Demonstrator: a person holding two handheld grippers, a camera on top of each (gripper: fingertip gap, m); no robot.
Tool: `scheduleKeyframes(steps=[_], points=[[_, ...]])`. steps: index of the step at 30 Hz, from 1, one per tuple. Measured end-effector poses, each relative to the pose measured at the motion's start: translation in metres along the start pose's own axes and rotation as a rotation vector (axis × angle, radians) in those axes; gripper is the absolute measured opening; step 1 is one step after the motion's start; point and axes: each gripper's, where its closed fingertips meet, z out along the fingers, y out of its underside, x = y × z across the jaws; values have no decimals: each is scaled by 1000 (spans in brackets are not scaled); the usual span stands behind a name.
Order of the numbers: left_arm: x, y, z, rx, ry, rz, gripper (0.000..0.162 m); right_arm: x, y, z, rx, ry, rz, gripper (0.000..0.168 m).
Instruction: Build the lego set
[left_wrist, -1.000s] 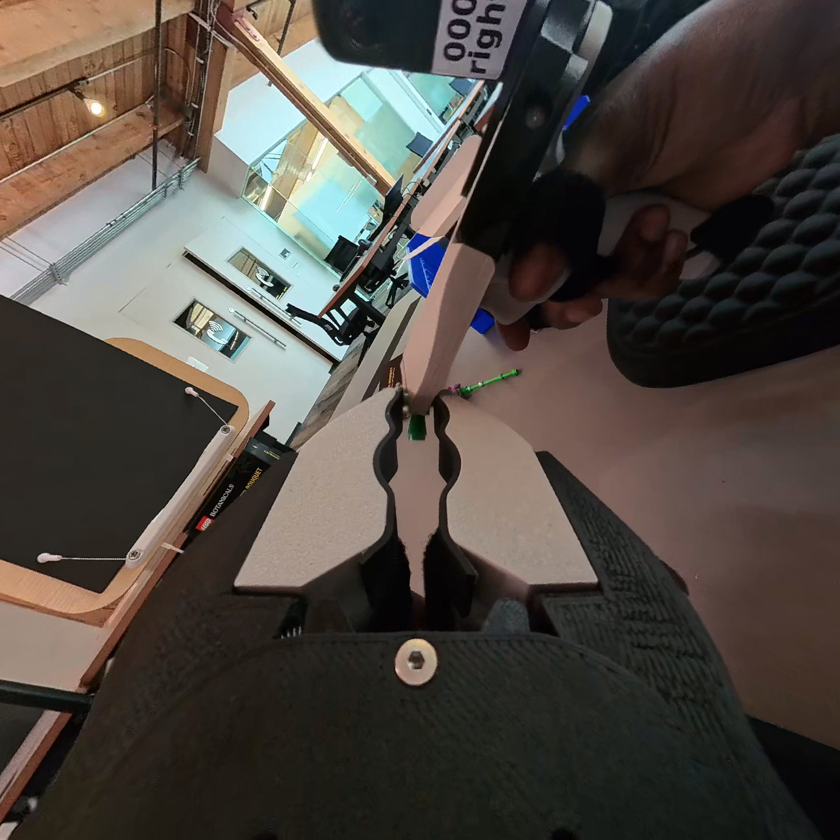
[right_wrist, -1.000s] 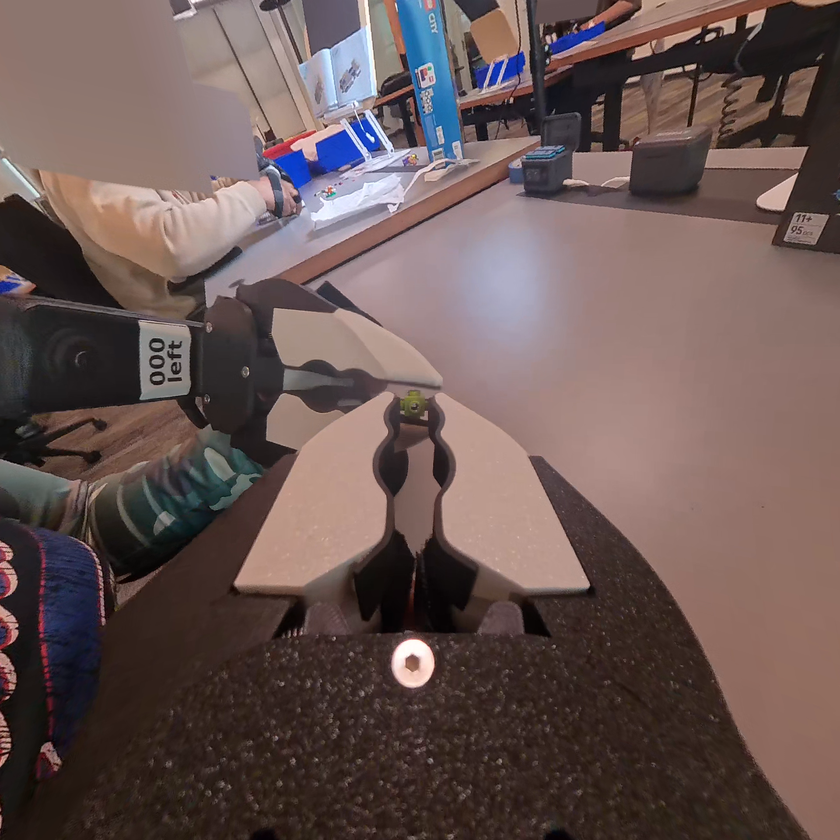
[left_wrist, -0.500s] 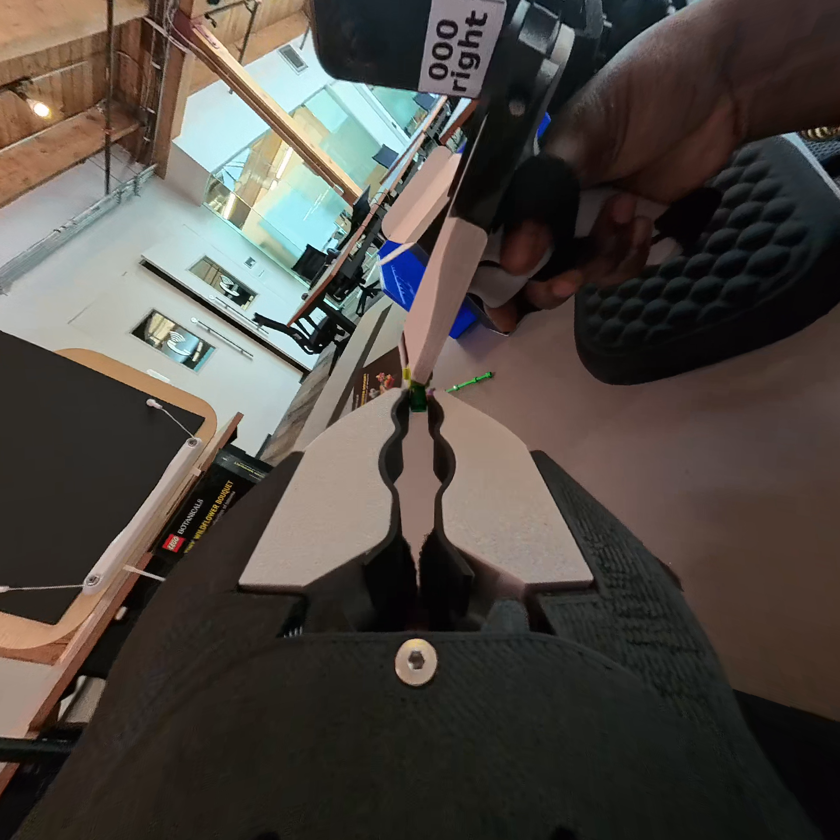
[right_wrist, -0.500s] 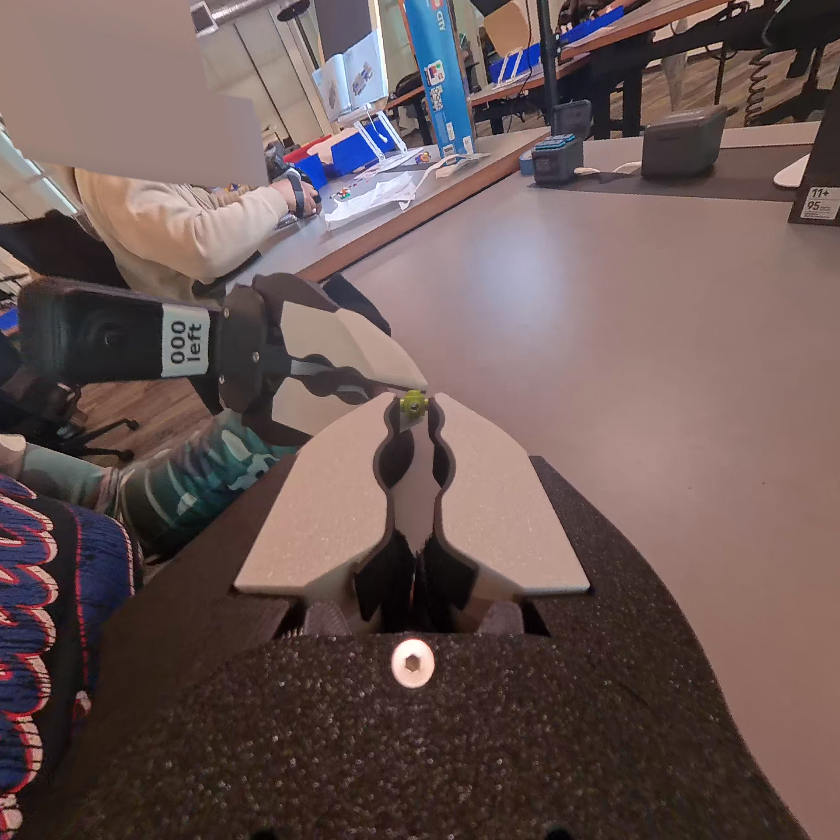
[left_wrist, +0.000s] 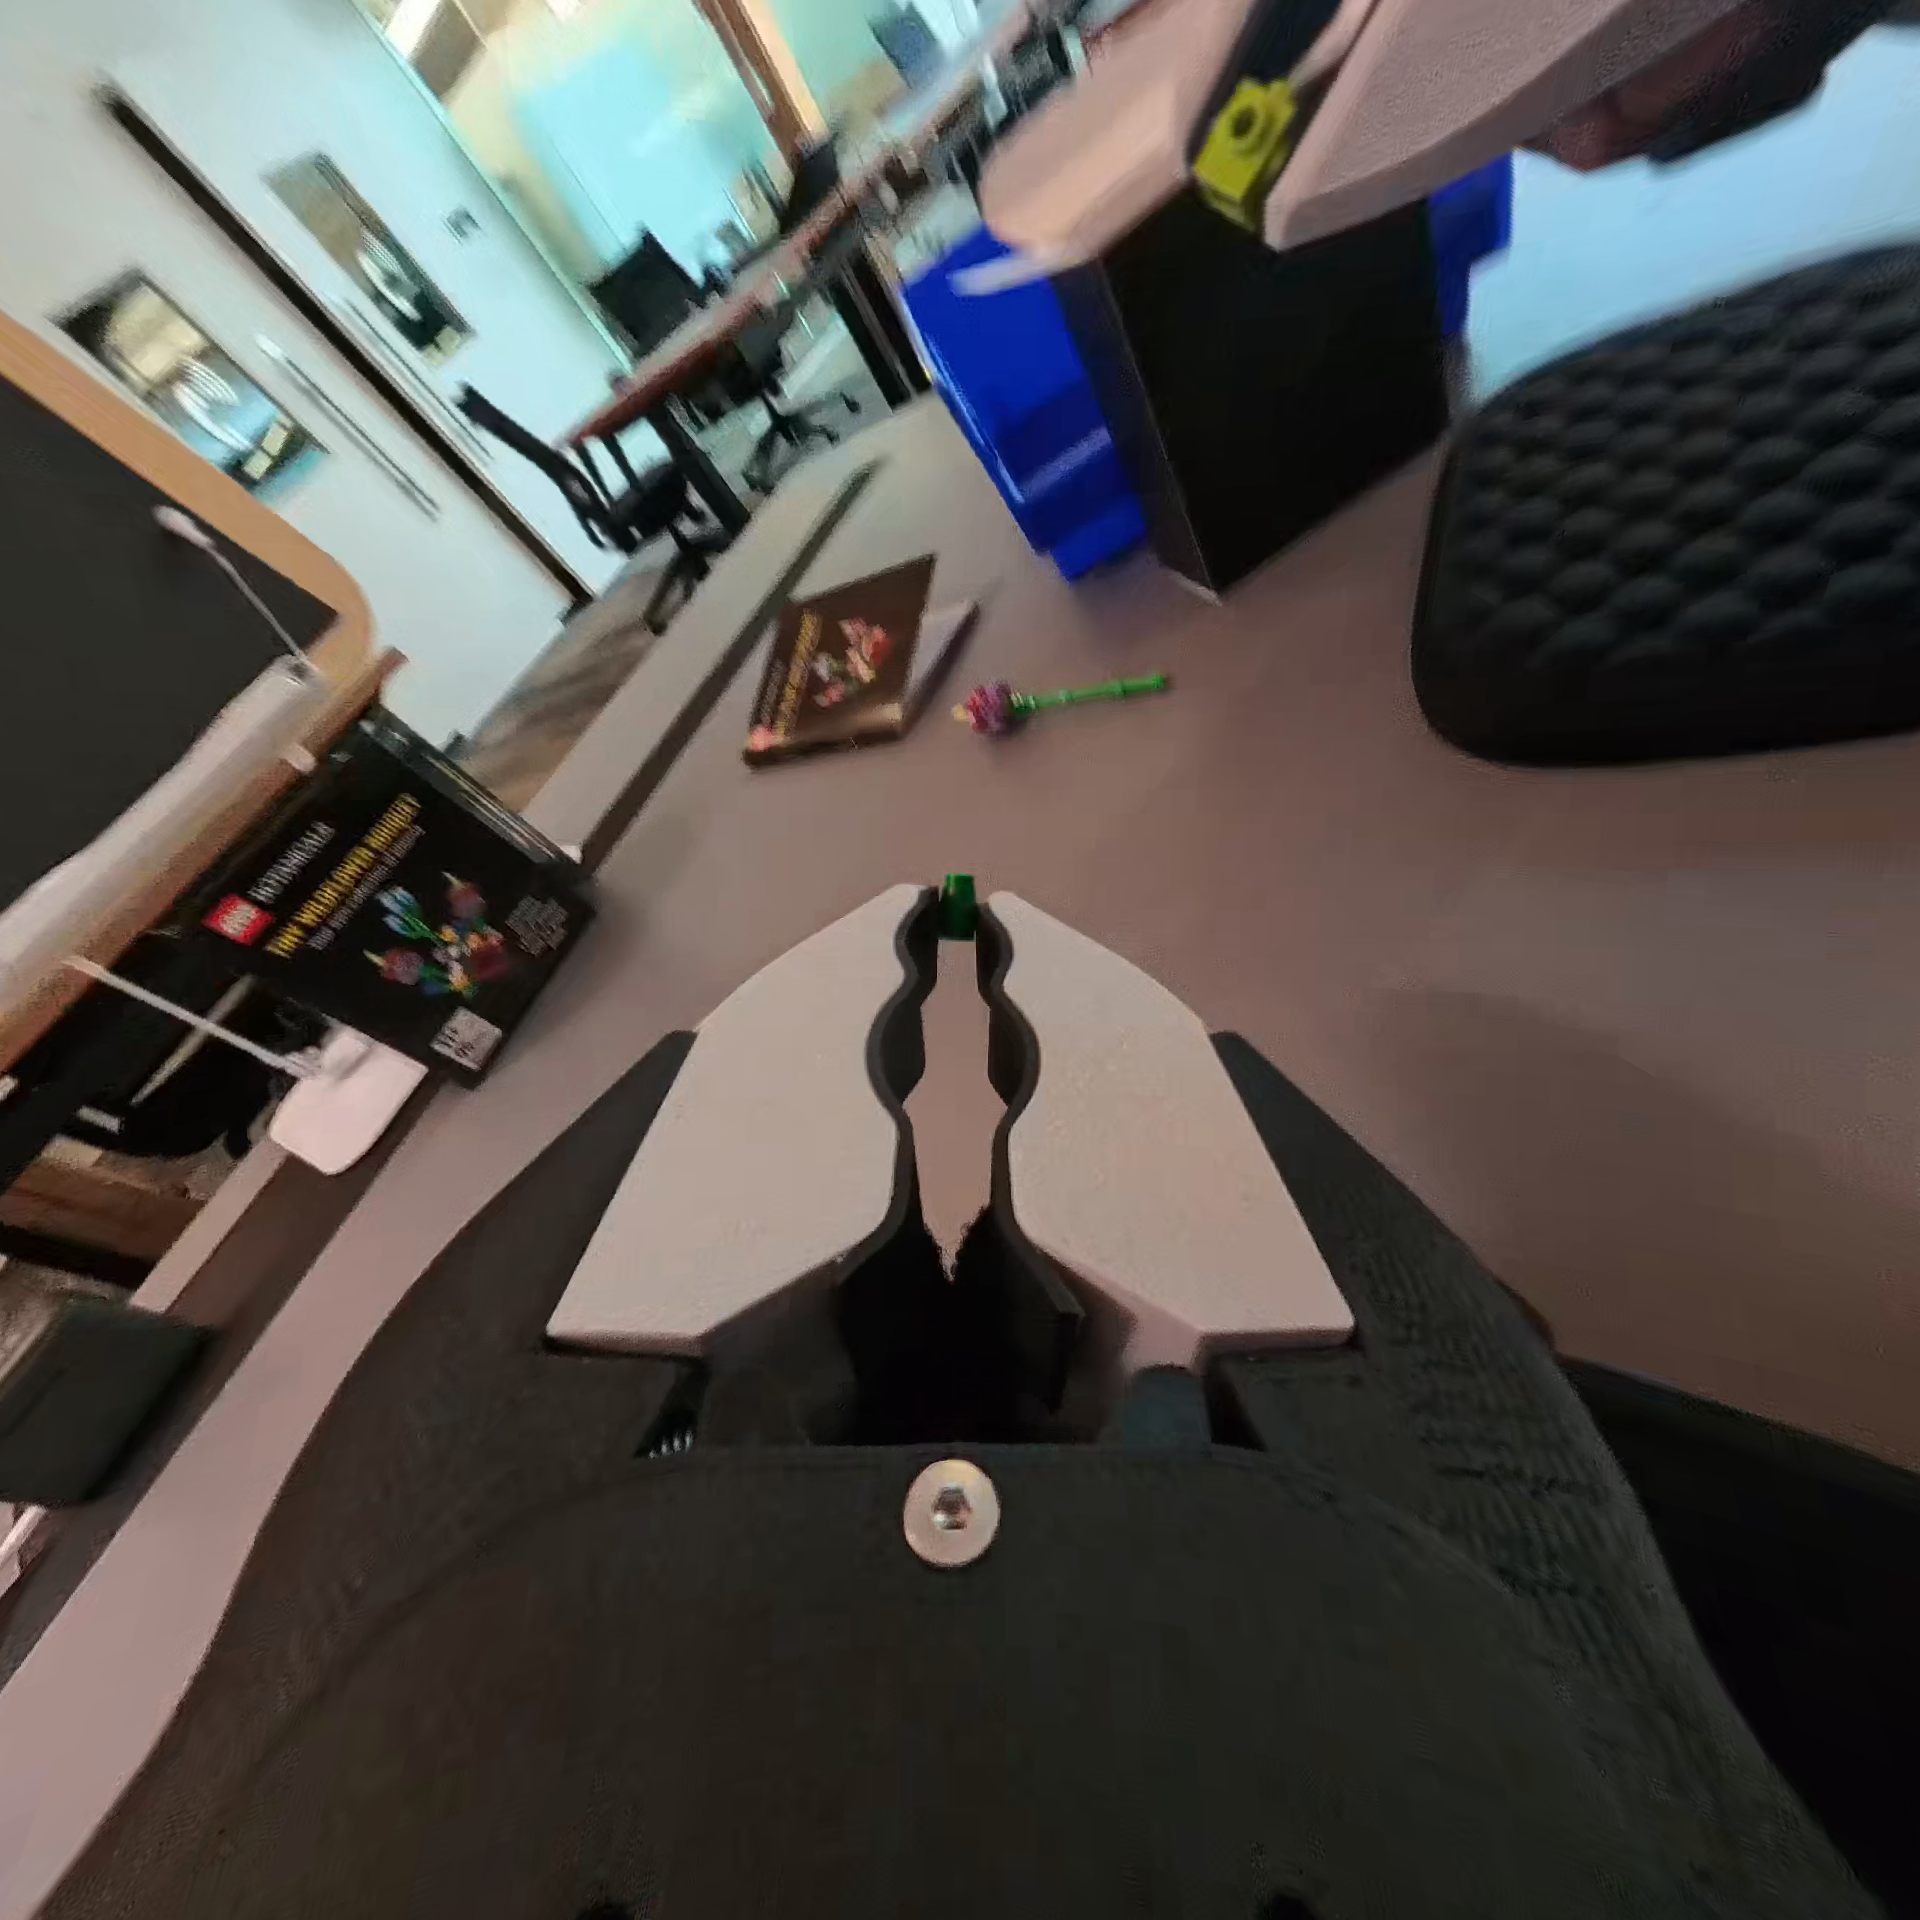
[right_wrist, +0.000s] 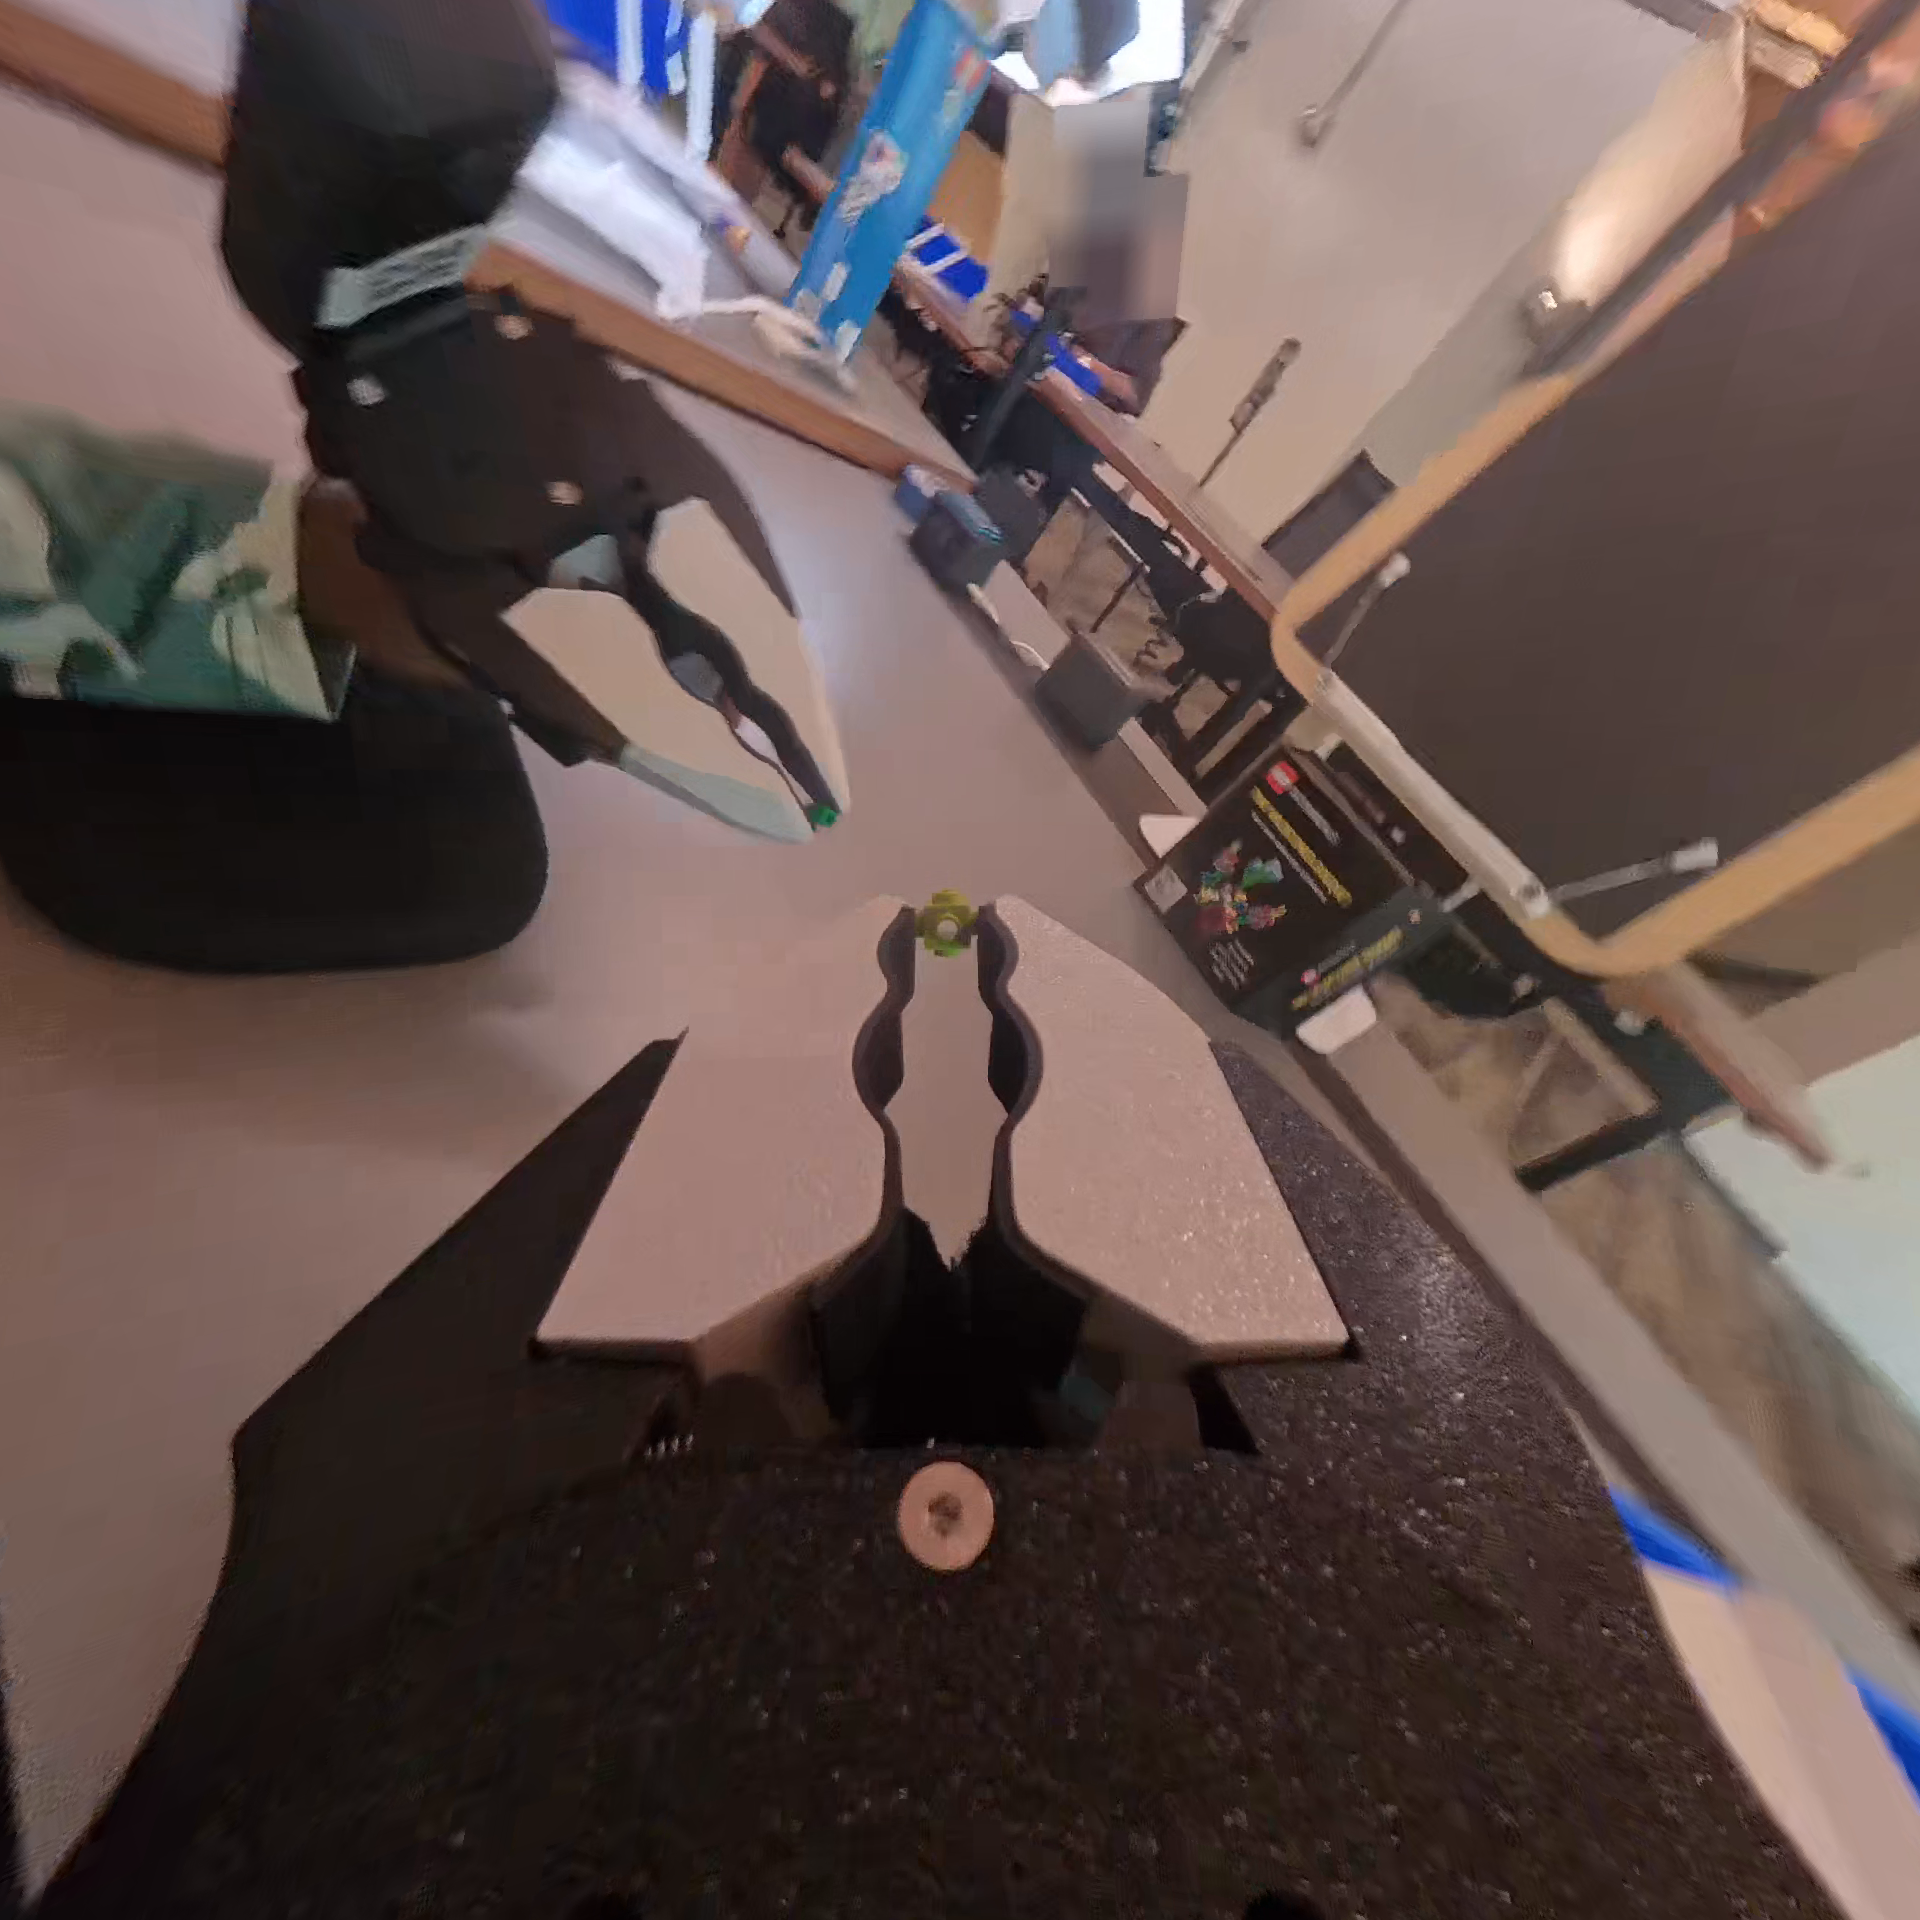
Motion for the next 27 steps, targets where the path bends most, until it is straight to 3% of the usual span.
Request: scheduleKeyframes(steps=[2, 9, 12, 19, 22, 27], points=[[-2, -16, -5, 90, -21, 5, 7, 26, 12, -17, -67, 92, 86, 12], [3, -27, 0, 145, -31, -6, 7, 121, 74, -93, -429, 605, 283, 12], [3, -27, 0, 151, -33, 0, 7, 126, 101, -100, -529, 635, 382, 13], [2, -30, -1, 176, -39, -12, 7, 129, 117, -99, -601, 669, 386, 34], [3, -31, -1, 183, -41, 0, 7, 118, 97, -78, -458, 576, 405, 30], [6, -32, -1, 183, -46, 47, 7, 30, 23, -7, -44, -52, 694, 28]])
